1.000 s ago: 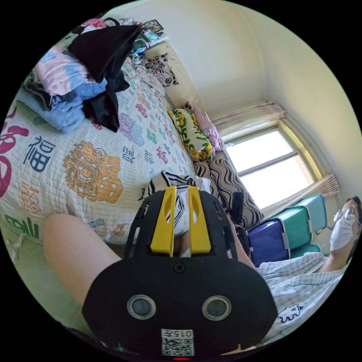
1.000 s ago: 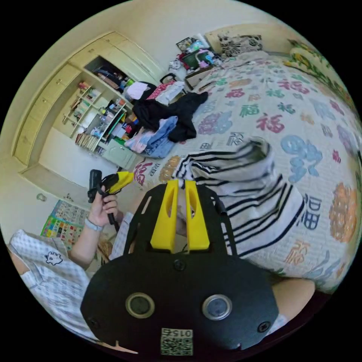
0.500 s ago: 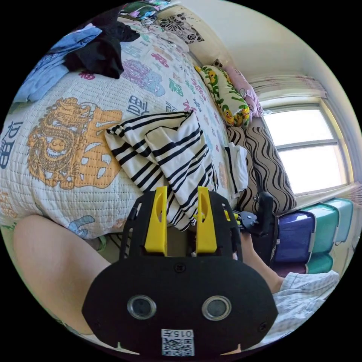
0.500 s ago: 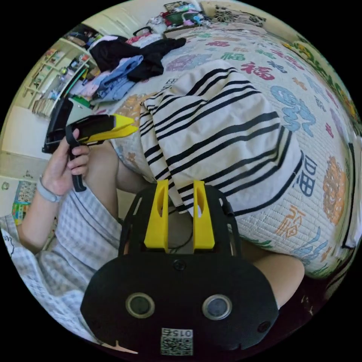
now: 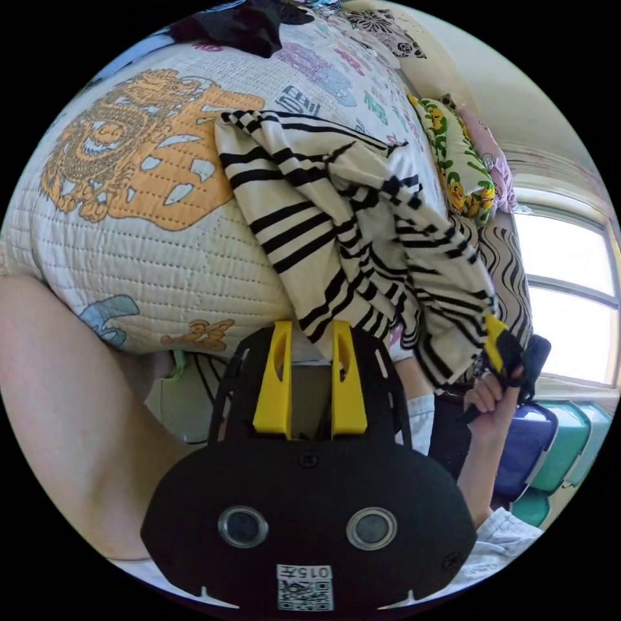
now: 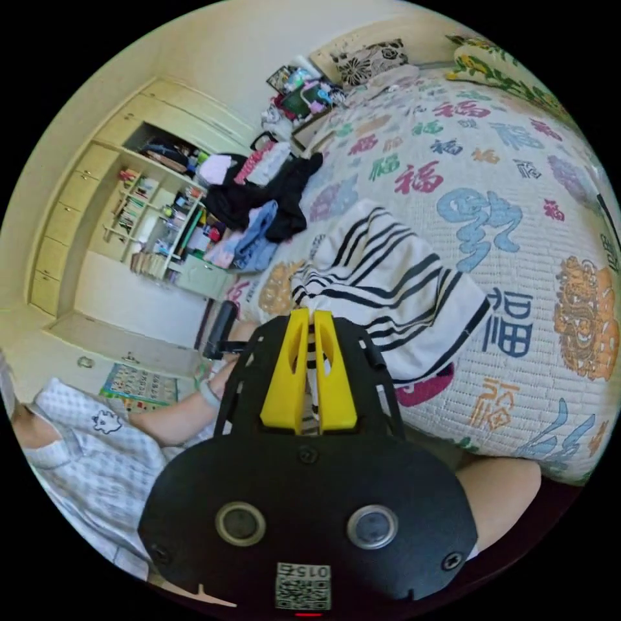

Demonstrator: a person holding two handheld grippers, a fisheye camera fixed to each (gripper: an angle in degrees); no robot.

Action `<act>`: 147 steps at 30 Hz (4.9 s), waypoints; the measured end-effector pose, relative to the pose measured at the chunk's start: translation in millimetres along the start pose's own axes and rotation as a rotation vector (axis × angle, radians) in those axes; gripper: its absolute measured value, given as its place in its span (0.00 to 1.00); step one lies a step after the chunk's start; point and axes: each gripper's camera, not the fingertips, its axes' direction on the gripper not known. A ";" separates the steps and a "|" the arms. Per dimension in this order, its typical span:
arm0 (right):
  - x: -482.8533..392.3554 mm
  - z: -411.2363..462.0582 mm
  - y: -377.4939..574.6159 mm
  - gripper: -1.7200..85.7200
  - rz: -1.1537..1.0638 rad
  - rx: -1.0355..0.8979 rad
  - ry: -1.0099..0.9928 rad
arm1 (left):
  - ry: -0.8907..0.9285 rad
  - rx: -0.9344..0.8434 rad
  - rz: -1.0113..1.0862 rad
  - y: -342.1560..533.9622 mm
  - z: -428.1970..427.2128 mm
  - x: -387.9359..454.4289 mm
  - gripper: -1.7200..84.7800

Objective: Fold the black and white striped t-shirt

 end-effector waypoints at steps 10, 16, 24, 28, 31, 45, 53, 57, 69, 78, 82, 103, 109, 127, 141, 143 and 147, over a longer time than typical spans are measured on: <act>33.1 -173.6 -31.0 0.02 0.175 0.382 -0.049 | 0.312 0.196 0.168 -15.7 -70.7 -7.7 0.01; 99.2 -211.7 -5.8 0.03 0.407 0.329 0.148 | 0.054 0.327 0.296 -17.1 -149.7 -8.8 0.01; 100.8 -163.7 7.8 0.10 0.363 0.101 0.263 | 0.046 0.097 0.218 -3.0 -107.4 -29.2 0.07; 83.6 -129.3 -8.9 0.12 0.246 -0.091 0.298 | 0.043 0.054 0.244 16.9 -79.3 -14.4 0.13; 86.0 -107.0 -16.9 0.14 0.251 -0.151 0.287 | -0.024 -0.032 0.273 17.4 -44.7 6.2 0.17; 141.5 -117.1 -39.6 0.02 0.541 -0.048 0.201 | 0.221 -0.137 0.721 26.4 -9.2 139.0 0.02; 93.7 -205.1 -60.2 0.01 0.423 0.343 0.057 | 0.381 0.019 1.059 20.9 -108.8 253.5 0.02; 10.7 -264.6 -91.1 0.01 0.183 0.634 0.034 | 0.530 0.172 1.262 33.3 -192.9 295.0 0.02; -174.6 -65.6 -216.3 0.02 -0.434 0.074 0.047 | 0.729 0.530 0.379 -19.5 -247.8 -20.8 0.02; -19.6 48.8 -123.7 0.03 -0.114 -0.151 0.328 | 0.362 0.313 0.128 -49.1 -179.2 -96.8 0.01; 29.5 54.0 -104.7 0.03 -0.018 -0.216 0.498 | 0.186 0.258 0.235 -90.0 -168.1 -61.7 0.03; 189.1 90.4 -246.3 0.02 -0.051 -0.319 0.559 | -0.180 -0.422 0.711 -313.7 66.8 66.3 0.08; 172.2 38.5 -261.3 0.08 0.144 -0.236 0.473 | 0.113 -0.465 0.492 -316.8 53.8 54.7 0.10; 190.8 112.9 -246.8 0.10 0.492 -0.449 0.113 | 0.116 -0.458 0.494 -311.0 120.5 90.7 0.03; 153.7 58.9 -171.5 0.16 0.774 -0.407 -0.168 | -0.034 -0.543 0.621 -219.9 215.3 208.5 0.03; 142.7 53.2 -173.9 0.15 0.766 -0.411 -0.139 | -0.102 -0.535 0.674 -210.0 223.7 224.8 0.03; 135.3 52.9 -171.0 0.13 0.823 -0.380 -0.131 | -0.198 -0.550 0.766 -182.1 247.5 260.0 0.04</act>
